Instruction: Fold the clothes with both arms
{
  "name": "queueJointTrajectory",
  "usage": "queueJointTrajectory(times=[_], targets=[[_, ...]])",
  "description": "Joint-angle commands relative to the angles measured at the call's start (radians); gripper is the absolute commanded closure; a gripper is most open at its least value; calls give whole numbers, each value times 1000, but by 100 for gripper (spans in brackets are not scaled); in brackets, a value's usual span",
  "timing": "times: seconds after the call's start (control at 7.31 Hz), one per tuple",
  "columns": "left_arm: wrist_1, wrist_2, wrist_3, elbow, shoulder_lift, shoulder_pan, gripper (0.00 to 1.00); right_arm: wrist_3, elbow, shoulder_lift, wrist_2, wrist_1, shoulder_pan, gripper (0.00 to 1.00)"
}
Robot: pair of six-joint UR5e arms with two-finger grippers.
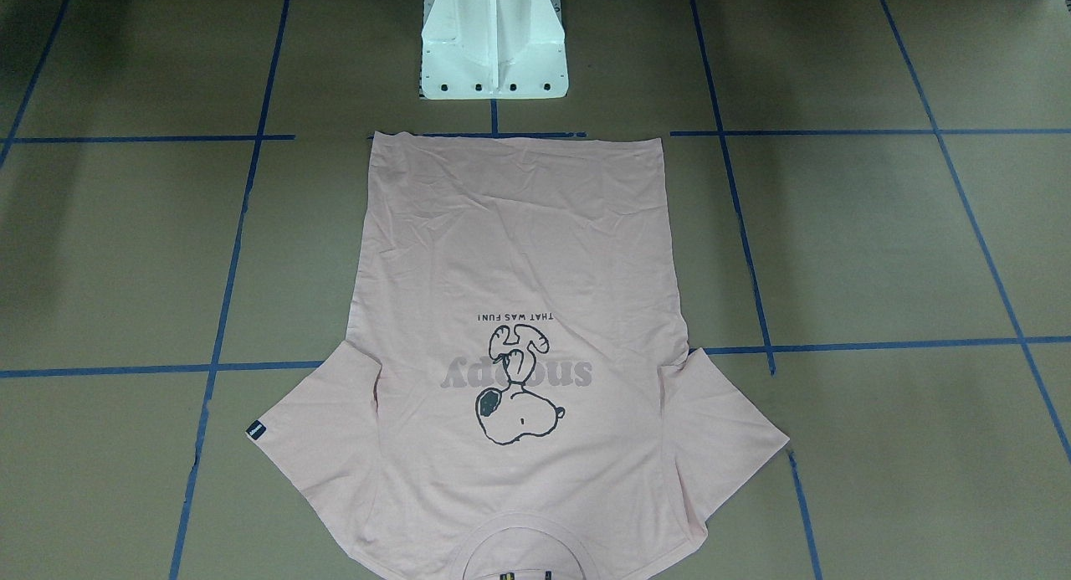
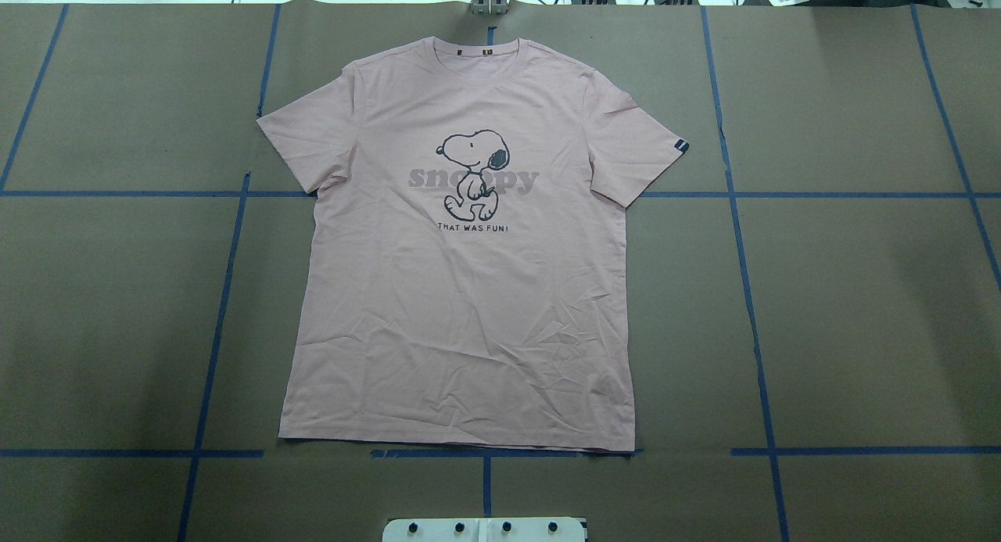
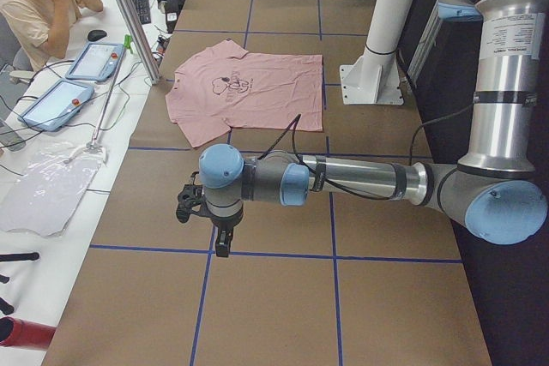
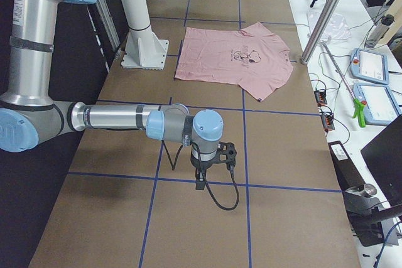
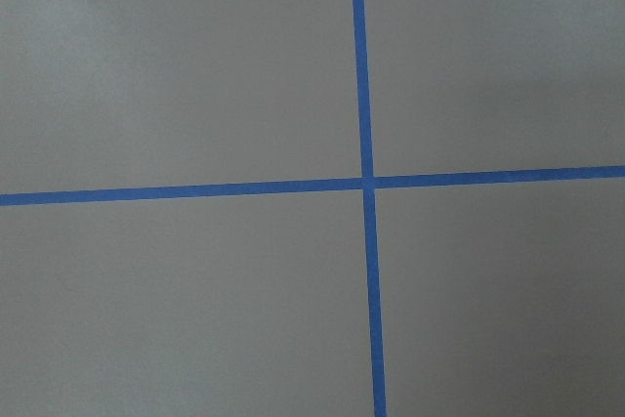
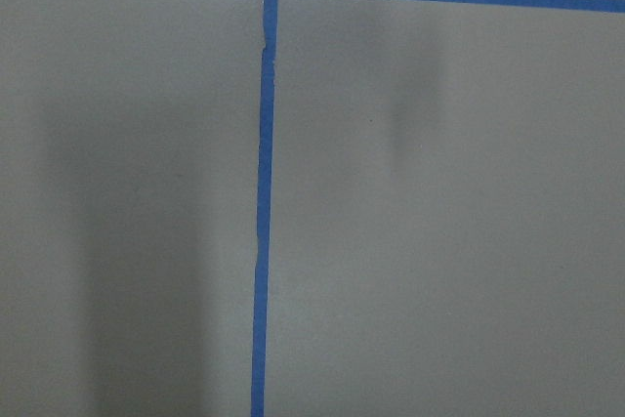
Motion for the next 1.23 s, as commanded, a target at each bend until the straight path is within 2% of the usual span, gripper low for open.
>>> queueJointTrajectory(times=[0.0,0.27,0.55,0.68,0.96,1.09], targets=[[-4,3,0,0,1,1,0,1,0,2,0,0,0,0],[-8,-2,-2,-1,1,1,0,3,12,2,0,0,-2,0],[-40,0,-6,-43,-2,2,0,12,64,12,-2,0,-44,0],[-121,1,-8,-32,-2,4,0,15,64,88,-3,0,-57,0],[-165,6,-12,-21,-5,98,0,14,58,200,-15,2,-107,0],[-223,-3,-21,-18,-13,100,0,15,55,257,-18,2,-113,0]])
